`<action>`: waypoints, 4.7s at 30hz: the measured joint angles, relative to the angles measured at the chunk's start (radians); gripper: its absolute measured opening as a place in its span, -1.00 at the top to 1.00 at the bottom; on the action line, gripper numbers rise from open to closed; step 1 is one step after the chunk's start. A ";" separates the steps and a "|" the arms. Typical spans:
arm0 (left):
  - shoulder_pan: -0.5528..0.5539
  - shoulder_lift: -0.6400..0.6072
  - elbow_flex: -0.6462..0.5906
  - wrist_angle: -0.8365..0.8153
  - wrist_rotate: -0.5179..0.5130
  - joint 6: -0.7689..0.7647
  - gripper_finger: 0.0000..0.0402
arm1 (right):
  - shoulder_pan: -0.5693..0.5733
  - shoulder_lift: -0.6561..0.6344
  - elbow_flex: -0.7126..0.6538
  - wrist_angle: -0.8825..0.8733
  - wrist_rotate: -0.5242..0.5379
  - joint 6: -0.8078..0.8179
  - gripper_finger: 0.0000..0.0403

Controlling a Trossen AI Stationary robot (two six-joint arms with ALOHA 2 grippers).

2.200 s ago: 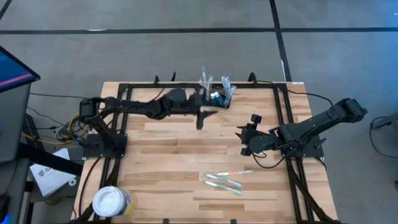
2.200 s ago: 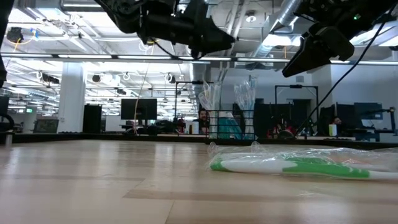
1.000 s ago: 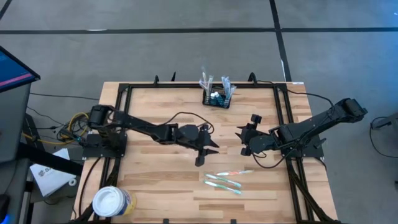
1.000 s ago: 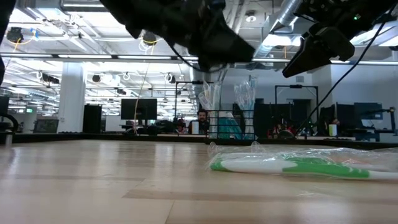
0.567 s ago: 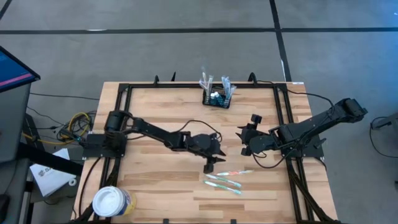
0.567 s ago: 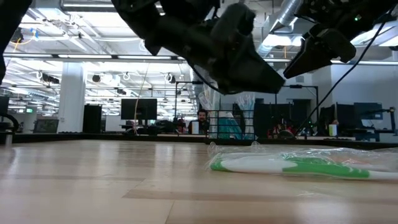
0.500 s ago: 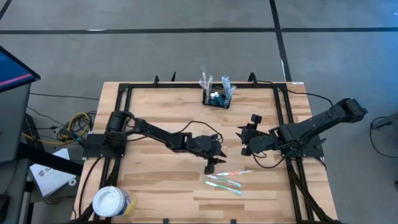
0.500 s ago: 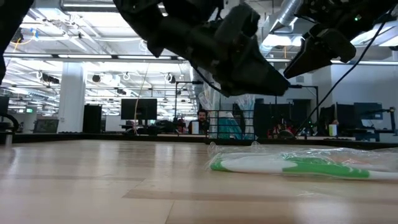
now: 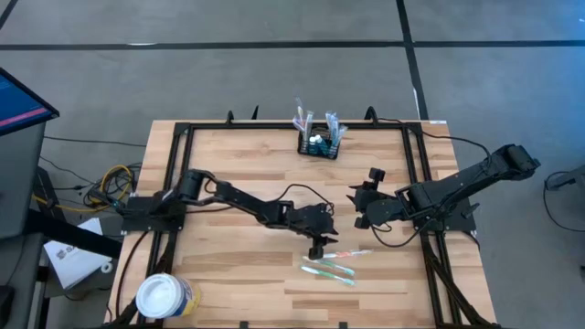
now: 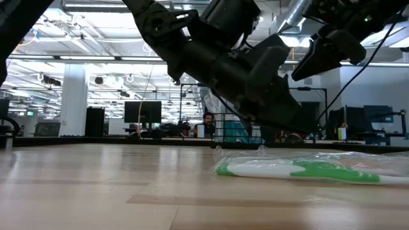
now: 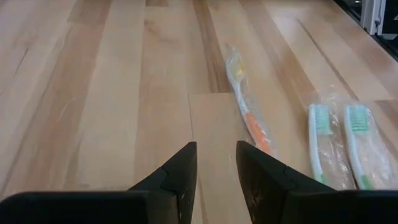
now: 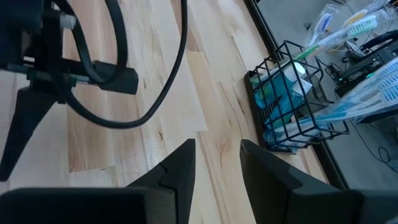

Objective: Pick & Place toothbrushing station
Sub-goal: Put the orange toothbrush into the mesh organizer

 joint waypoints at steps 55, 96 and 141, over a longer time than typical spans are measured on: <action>-0.056 0.144 0.141 0.021 0.043 -0.129 0.47 | 0.000 0.000 0.000 -0.012 -0.001 0.026 0.42; -0.032 0.104 0.137 -0.142 -0.057 -0.142 0.94 | 0.000 0.000 0.000 -0.031 -0.001 0.026 0.42; -0.030 -0.560 -0.600 0.448 -0.555 -0.035 0.97 | 0.000 0.000 0.000 0.240 -0.086 -0.082 0.42</action>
